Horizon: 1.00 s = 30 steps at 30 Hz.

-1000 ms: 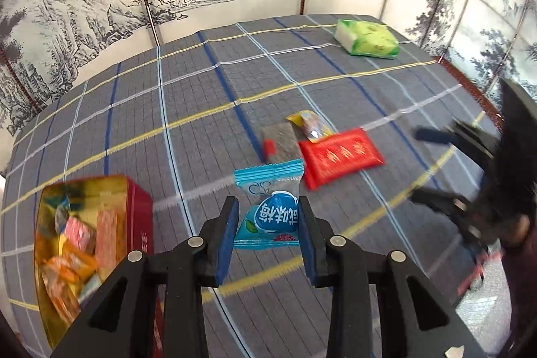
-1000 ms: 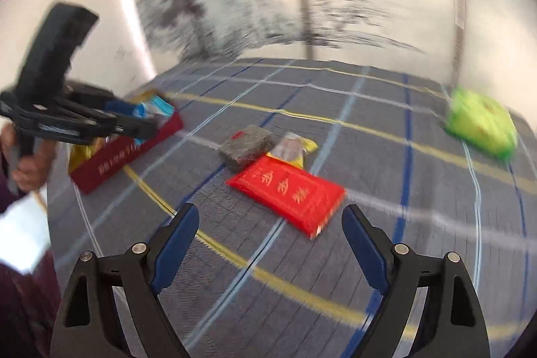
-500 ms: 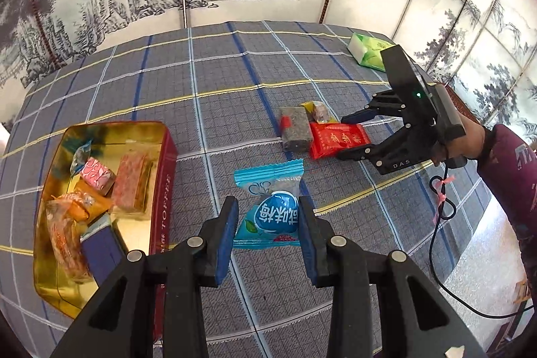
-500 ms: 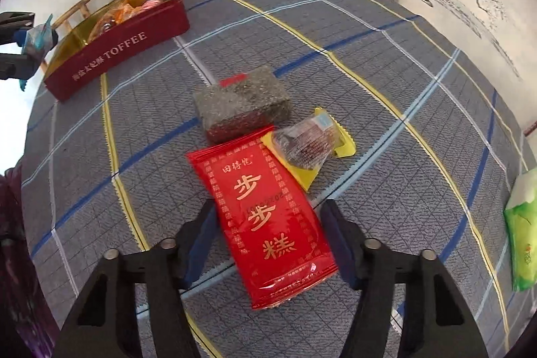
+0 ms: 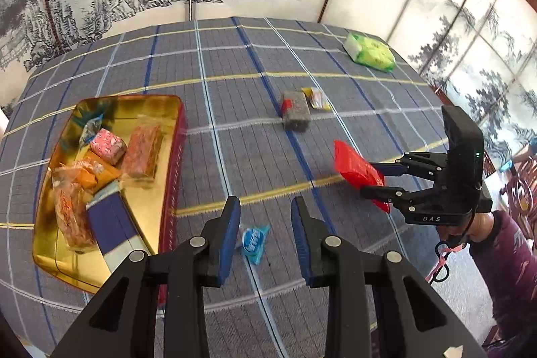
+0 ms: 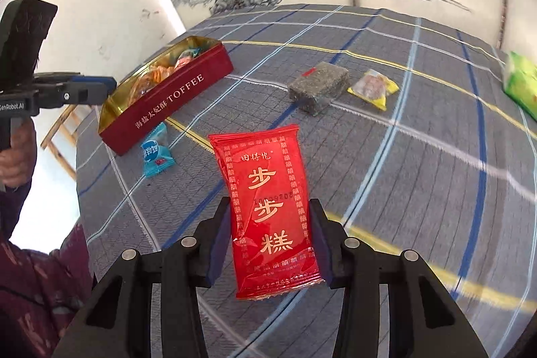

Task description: Organize snacks

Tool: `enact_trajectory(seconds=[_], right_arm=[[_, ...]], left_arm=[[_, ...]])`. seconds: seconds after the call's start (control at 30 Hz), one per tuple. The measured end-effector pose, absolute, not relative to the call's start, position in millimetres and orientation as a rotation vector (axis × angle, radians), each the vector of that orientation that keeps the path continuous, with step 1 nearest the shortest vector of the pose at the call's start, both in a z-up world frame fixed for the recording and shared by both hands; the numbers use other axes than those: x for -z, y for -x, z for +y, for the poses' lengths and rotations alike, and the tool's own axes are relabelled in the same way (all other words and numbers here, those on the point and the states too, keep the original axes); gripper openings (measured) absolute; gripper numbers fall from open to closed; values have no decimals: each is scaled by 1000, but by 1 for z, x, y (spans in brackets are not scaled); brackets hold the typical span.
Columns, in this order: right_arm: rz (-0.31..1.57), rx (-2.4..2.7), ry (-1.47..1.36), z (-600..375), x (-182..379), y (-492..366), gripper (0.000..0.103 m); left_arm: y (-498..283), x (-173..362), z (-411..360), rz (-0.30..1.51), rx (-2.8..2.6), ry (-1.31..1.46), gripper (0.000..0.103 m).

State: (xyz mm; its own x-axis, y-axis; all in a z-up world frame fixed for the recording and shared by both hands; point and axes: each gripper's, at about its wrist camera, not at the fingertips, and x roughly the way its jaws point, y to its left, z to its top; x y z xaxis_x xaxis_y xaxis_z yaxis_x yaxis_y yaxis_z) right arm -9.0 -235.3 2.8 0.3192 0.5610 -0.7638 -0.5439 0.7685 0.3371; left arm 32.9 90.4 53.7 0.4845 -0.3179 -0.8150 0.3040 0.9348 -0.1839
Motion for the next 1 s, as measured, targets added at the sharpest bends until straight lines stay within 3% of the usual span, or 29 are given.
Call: enact_trajectory(seconds=[0.1,0.63,0.67,0.73,0.77,0.8,1.0], right_arm=[[979,-660,-64,-240,1,20,45],[944,-602,-102,-249,6,36,45],[946,-600,-100,-249,6,36,45],[946,-600,-91,-247,8,34,45],[945,-597,-86,-246,8,34,45],[946,-595,-81,-246,8,33,45],[955,-570,-23,-236,10,33,48]], left_arm=[[-29,-38,73,1016,411,-49,47],[-48,38,66,1140,256,-80,51],[-50,41,66,1143,255,-73,51],[-51,42,67,1117,250,-78,35],[-51,42,67,1108,252,-79,21],[-52,42,67,1108,259,-72,18],[-50,39,70,1093,237,-78,26]])
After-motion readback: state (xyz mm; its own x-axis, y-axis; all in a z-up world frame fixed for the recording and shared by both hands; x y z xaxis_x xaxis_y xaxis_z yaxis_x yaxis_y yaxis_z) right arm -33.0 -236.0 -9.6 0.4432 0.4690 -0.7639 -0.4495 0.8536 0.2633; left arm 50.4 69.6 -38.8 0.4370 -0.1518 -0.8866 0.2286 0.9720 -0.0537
